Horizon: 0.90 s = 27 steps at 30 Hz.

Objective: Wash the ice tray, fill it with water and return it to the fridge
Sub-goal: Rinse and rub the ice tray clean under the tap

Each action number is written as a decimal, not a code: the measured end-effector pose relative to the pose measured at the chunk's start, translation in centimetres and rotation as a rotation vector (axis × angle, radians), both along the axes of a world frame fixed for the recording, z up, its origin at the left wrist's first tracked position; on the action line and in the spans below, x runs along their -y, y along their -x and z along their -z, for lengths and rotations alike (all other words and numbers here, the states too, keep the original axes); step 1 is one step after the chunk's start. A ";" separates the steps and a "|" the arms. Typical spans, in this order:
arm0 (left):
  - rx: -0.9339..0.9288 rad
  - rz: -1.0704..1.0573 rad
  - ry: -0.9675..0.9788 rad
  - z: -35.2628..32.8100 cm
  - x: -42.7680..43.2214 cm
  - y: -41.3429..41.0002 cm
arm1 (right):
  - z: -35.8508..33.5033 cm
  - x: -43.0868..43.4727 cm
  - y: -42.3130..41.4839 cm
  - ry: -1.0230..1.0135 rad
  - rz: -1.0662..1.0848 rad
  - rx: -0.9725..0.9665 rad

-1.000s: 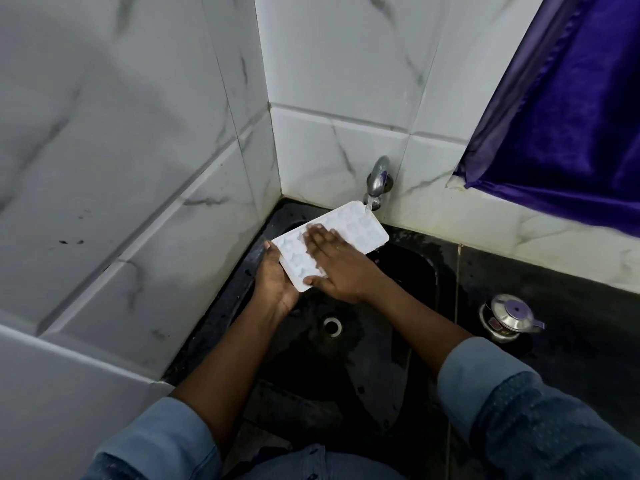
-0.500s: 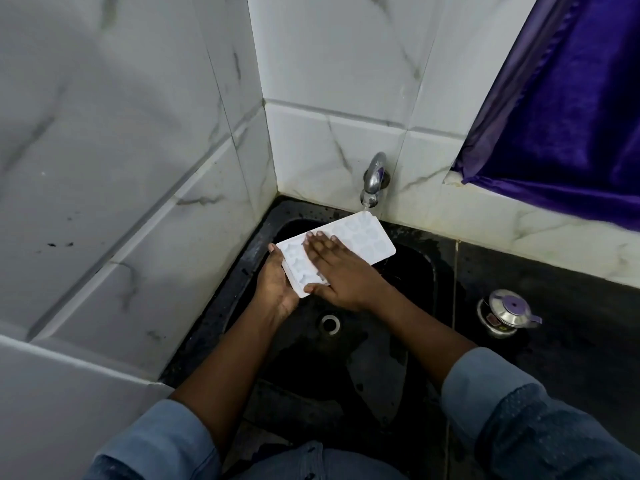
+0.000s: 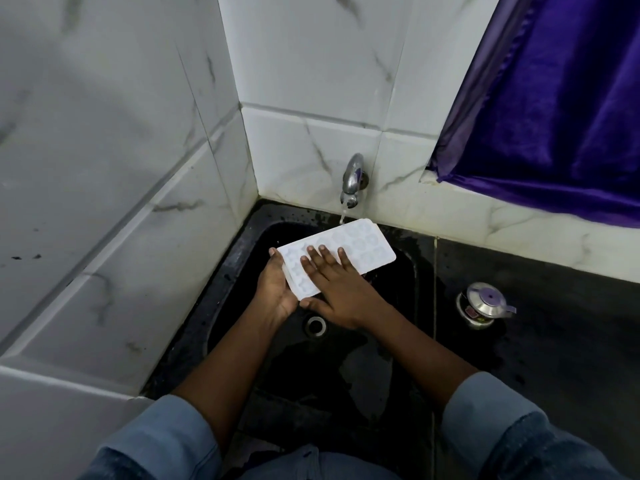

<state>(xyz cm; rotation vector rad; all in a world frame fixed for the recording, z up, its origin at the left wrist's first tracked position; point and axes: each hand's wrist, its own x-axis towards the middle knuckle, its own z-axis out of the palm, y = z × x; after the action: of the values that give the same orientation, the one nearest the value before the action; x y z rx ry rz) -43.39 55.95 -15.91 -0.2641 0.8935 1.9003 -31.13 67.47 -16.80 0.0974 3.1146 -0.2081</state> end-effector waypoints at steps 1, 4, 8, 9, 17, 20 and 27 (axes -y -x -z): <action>0.000 0.016 -0.001 0.0 -0.3 0.0 | -0.1 -0.3 -0.2 -0.005 0.016 -0.010; -0.021 0.060 0.007 -0.6 -1.5 0.0 | -1.4 -2.7 -0.4 0.032 0.233 -0.014; -0.035 0.119 0.000 -1.2 -3.7 -0.4 | -2.8 -3.7 0.6 0.119 0.425 0.032; -0.038 0.125 0.002 -1.3 -4.2 -0.6 | -2.8 -3.1 0.8 0.111 0.343 0.034; -0.053 0.180 0.012 -2.1 -7.9 -1.5 | -2.4 -3.5 0.1 0.101 0.426 -0.052; -0.022 0.193 0.009 -2.2 -9.0 -1.7 | -2.0 -3.4 0.4 0.145 0.384 -0.071; -0.015 0.165 -0.016 -2.0 -10.0 -0.7 | -3.2 -5.6 0.1 0.133 0.400 -0.048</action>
<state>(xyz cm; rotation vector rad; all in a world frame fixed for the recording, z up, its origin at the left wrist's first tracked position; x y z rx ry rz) -42.66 65.99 -13.88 -0.1613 0.8828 1.7576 -31.23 73.02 -13.55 0.7230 3.0812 -0.4273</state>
